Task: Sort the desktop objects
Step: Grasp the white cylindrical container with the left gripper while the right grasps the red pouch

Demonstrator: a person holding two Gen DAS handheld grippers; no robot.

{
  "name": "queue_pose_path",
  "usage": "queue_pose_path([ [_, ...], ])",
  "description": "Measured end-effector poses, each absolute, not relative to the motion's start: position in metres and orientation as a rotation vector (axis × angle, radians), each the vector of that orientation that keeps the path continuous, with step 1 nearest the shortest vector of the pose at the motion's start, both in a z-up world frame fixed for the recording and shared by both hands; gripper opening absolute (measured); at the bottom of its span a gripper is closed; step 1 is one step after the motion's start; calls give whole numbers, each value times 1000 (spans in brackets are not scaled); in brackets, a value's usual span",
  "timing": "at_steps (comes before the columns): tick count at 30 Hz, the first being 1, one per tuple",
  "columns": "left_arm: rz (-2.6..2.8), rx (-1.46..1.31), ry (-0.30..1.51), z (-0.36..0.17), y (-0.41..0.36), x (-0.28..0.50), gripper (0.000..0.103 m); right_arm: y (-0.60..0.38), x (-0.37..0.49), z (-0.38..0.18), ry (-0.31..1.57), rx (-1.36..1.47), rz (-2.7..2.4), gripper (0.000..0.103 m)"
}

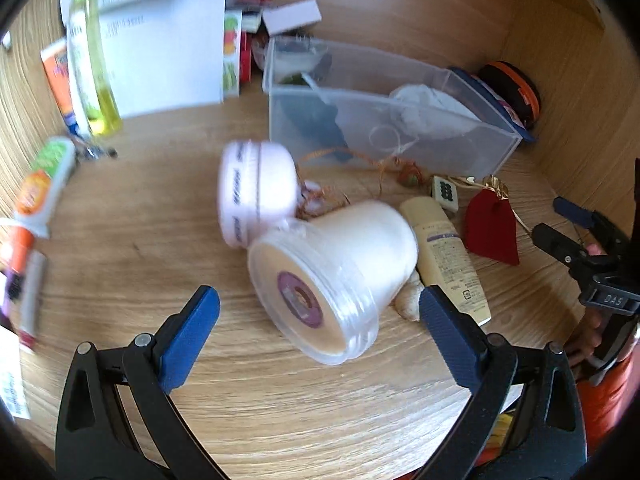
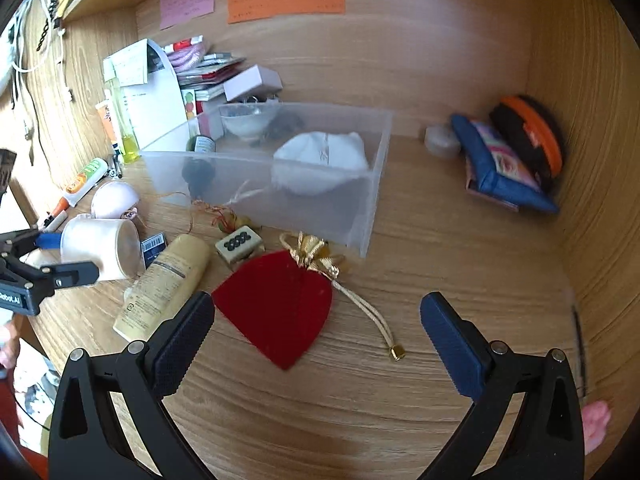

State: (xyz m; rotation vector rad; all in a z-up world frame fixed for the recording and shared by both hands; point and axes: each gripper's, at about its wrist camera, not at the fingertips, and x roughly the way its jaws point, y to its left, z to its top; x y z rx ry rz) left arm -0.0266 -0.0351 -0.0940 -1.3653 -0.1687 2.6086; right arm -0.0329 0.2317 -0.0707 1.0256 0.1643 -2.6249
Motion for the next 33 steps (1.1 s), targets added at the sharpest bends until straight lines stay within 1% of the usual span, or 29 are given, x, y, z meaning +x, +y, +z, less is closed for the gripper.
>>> queue_pose_path([
  [3,2561,-1407,-251,-102,-33,-34,101,234,-42,-71,149,1031,-2632,103],
  [7,2570,-1410,-231,-102,-27,-40,101,233,-58,-71,149,1037,-2623,101],
  [16,2647,-1405,-151,-105,-18,-48,101,212,-72,-94,325,1117,-2502,98],
  [18,2657,-1395,-158,-105,-18,-50,101,205,-71,-99,378,1112,-2488,90],
  [19,2660,-1392,-160,-105,-18,-51,101,201,-71,-101,395,1112,-2480,85],
  [20,2663,-1389,-164,-105,-17,-51,101,197,-71,-103,413,1114,-2474,78],
  [22,2670,-1384,-170,-104,-18,-53,101,193,-70,-104,435,1093,-2462,72],
  [23,2671,-1385,-163,-105,-18,-53,101,192,-69,-103,436,1090,-2452,67],
  [25,2682,-1382,-157,-105,-19,-54,97,192,-68,-103,425,1086,-2432,60],
  [26,2686,-1378,-153,-104,-18,-54,93,191,-67,-103,420,1083,-2421,55],
  [27,2679,-1368,-149,-103,-17,-54,89,190,-67,-103,421,1078,-2418,52],
  [30,2693,-1356,-130,-104,-16,-52,89,191,-65,-102,412,1072,-2413,37],
  [31,2697,-1352,-125,-104,-16,-52,89,193,-66,-102,400,1075,-2408,26],
  [32,2704,-1348,-120,-104,-15,-51,89,195,-66,-102,385,1077,-2404,18],
  [33,2710,-1345,-114,-104,-15,-51,89,197,-66,-101,371,1078,-2400,15],
])
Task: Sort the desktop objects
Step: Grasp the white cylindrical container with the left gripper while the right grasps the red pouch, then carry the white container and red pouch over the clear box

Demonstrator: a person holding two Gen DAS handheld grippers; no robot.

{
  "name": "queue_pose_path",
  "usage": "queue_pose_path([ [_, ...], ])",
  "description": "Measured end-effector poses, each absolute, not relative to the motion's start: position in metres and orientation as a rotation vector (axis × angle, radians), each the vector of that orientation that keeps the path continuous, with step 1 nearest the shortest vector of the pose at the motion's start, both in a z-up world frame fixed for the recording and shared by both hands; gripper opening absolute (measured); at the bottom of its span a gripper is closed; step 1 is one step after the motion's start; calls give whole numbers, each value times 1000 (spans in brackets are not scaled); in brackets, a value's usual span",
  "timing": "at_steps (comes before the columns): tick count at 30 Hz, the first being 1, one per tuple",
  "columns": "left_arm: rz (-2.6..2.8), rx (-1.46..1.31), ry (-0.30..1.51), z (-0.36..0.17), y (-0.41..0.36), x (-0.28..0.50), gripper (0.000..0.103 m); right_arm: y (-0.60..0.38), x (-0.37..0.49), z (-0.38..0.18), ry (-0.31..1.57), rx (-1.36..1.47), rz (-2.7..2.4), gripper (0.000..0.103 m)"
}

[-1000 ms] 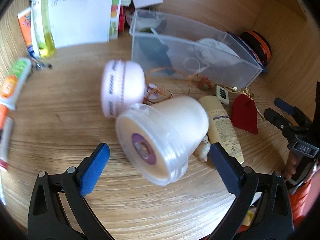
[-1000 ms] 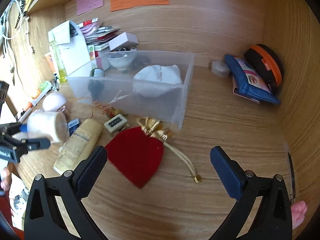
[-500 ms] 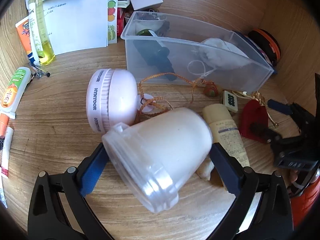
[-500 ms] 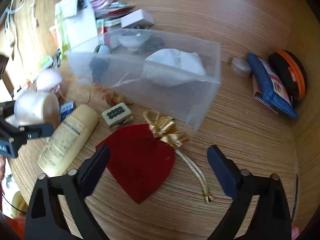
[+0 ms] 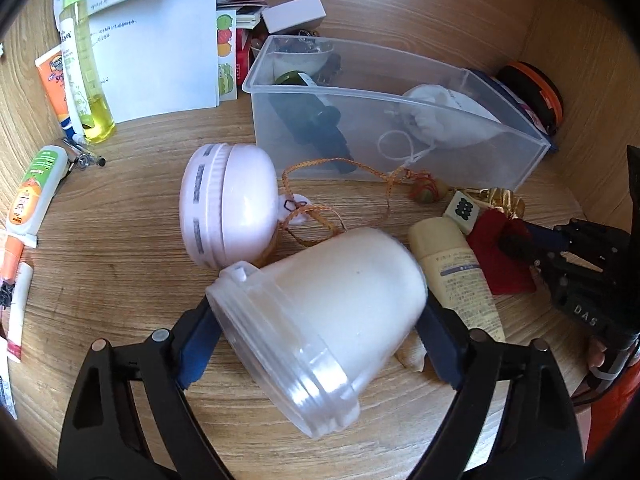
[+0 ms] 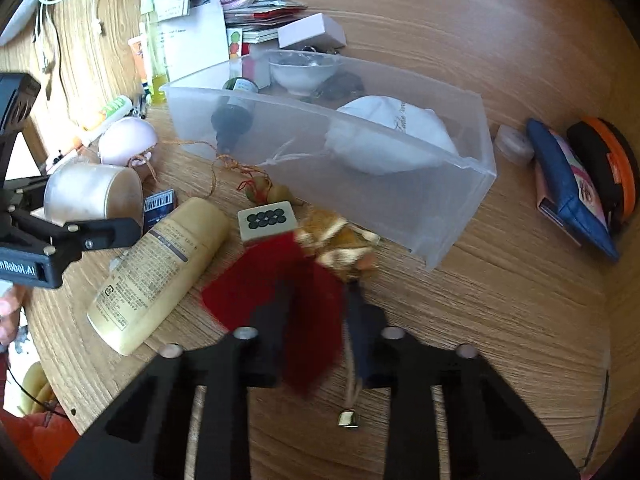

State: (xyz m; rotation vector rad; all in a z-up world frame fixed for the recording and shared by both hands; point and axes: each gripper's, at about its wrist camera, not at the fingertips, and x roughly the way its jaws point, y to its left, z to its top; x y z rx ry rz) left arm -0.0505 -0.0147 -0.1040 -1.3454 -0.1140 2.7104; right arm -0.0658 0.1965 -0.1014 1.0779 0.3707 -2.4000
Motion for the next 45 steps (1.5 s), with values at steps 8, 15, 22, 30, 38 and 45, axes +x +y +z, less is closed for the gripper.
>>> queue_pose_path([
  [8,2730,-1333,-125,-103,-18,-42,89,200,-60,-92,341,1019,-2434,12],
  [15,2745,-1309,-135,-96,-24,-36,89,218,-57,-79,208,1015,-2447,12],
  [22,2776,-1253,-154,-81,-27,-31,89,228,-42,-52,173,936,-2491,12],
  [30,2825,-1150,-173,-50,-35,-24,89,239,-32,-24,152,834,-2543,12],
  [38,2834,-1067,-131,-22,-33,-22,89,240,-27,-8,170,768,-2572,12],
  [45,2836,-1013,-123,0,-34,-33,89,240,-30,4,145,721,-2583,12],
])
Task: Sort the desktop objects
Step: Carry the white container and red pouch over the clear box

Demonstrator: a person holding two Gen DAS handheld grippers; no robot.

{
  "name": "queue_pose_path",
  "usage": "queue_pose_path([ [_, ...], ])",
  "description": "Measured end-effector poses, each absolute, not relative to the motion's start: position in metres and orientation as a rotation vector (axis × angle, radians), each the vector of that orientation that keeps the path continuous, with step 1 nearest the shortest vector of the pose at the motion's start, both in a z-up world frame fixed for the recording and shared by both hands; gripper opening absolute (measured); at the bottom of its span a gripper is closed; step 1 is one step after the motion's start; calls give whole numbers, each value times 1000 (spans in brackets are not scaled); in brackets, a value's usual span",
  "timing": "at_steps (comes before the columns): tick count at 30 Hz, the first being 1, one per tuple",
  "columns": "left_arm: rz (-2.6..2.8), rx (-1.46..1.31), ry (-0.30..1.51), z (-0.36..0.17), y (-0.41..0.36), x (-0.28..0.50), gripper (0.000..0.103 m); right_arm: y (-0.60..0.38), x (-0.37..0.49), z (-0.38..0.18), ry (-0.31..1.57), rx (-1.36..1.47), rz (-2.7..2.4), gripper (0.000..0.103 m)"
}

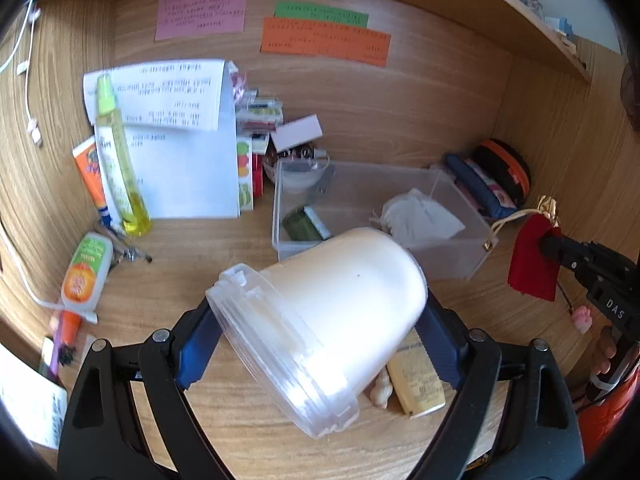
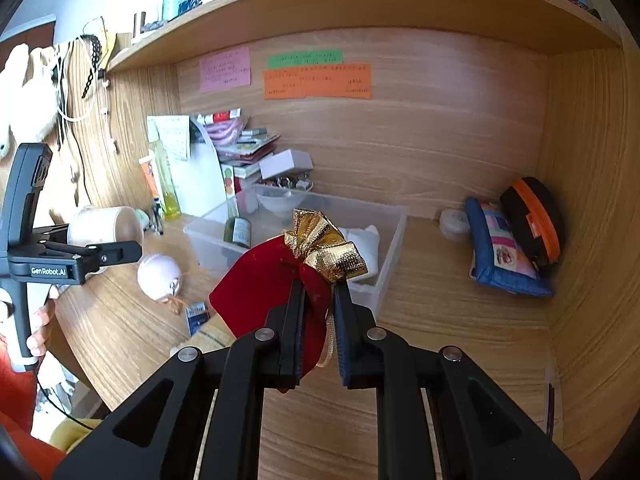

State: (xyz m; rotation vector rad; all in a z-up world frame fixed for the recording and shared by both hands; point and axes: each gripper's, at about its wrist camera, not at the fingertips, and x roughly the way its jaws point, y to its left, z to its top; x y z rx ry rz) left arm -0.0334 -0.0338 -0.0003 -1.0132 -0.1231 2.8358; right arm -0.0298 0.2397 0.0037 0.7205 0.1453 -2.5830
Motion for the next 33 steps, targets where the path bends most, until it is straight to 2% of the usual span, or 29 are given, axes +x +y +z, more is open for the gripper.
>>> queue_pose_path([
  [17,2801,-945,-93,43,-32,-75,89,235,-59,18,82,669,-2571,12],
  [33,2751,-1032,-39,27,-8,-154,89,211,-124,18,83,716,-2563,12],
])
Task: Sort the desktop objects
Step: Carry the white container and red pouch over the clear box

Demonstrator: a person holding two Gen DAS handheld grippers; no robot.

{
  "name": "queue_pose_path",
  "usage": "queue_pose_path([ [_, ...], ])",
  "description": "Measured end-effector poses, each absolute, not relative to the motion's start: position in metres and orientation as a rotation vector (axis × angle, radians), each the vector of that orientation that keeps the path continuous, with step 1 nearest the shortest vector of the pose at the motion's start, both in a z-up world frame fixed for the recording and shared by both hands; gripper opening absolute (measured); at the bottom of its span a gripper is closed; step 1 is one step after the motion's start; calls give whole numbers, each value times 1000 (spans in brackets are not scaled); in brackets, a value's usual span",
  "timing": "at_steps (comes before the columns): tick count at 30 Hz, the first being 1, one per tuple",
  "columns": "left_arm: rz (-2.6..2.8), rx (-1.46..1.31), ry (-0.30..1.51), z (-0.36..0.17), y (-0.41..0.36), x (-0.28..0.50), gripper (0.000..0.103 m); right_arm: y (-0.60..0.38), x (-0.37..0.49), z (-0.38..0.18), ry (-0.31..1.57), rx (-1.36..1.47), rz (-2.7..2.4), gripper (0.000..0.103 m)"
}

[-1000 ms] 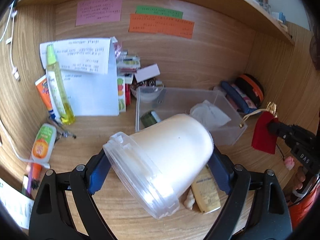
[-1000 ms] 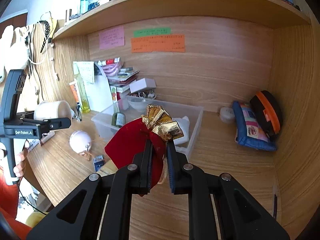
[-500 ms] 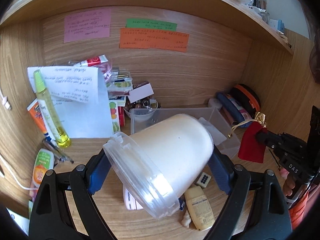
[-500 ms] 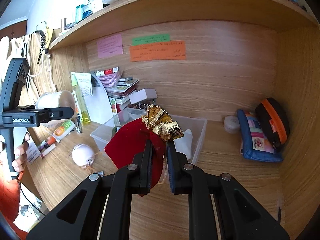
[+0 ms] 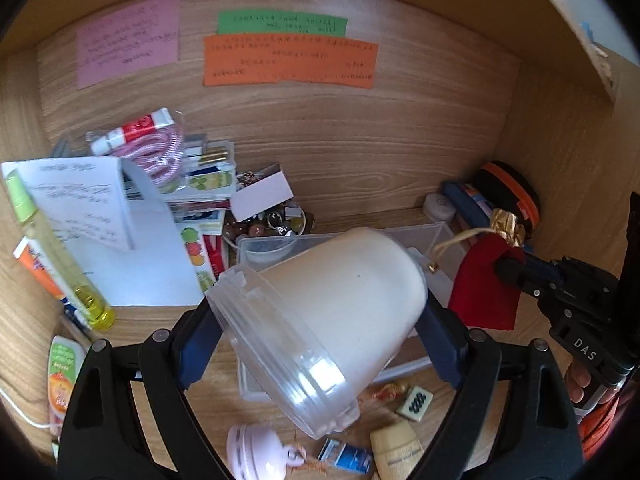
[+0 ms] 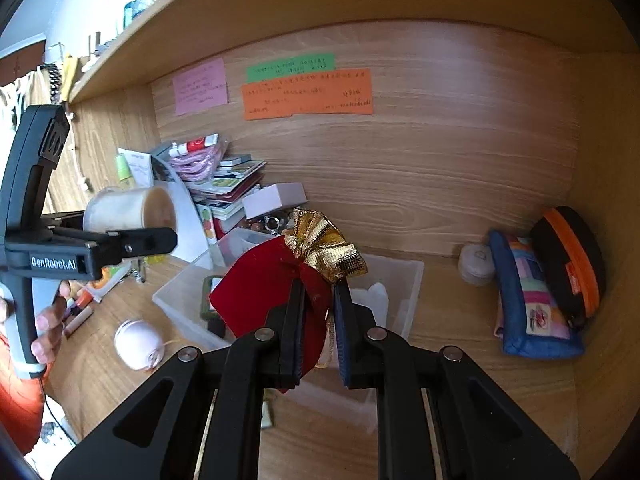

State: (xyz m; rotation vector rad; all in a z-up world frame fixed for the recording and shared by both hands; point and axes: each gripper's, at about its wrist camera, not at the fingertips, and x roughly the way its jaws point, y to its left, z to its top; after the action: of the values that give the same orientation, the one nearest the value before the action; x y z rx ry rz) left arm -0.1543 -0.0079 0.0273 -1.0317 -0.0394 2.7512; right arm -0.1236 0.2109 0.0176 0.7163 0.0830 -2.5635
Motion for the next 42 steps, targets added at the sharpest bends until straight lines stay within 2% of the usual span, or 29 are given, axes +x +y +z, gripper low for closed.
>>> queue_pose_path([
  [13,2684,-1178,-54,-12,3,-219,89,189,-178,6,132,800,-2555,12],
  [26,2646,-1267,33,-35,18,-234,89,183,-201,-38,171,967,-2525,14],
  [33,2607,-1353,8,-43,16,-242,89,175,-200,-46,224,986,-2516,14],
  [42,2512,-1497,122,-63,34,-252,89,169,-202,-52,267,1001,-2525,14],
])
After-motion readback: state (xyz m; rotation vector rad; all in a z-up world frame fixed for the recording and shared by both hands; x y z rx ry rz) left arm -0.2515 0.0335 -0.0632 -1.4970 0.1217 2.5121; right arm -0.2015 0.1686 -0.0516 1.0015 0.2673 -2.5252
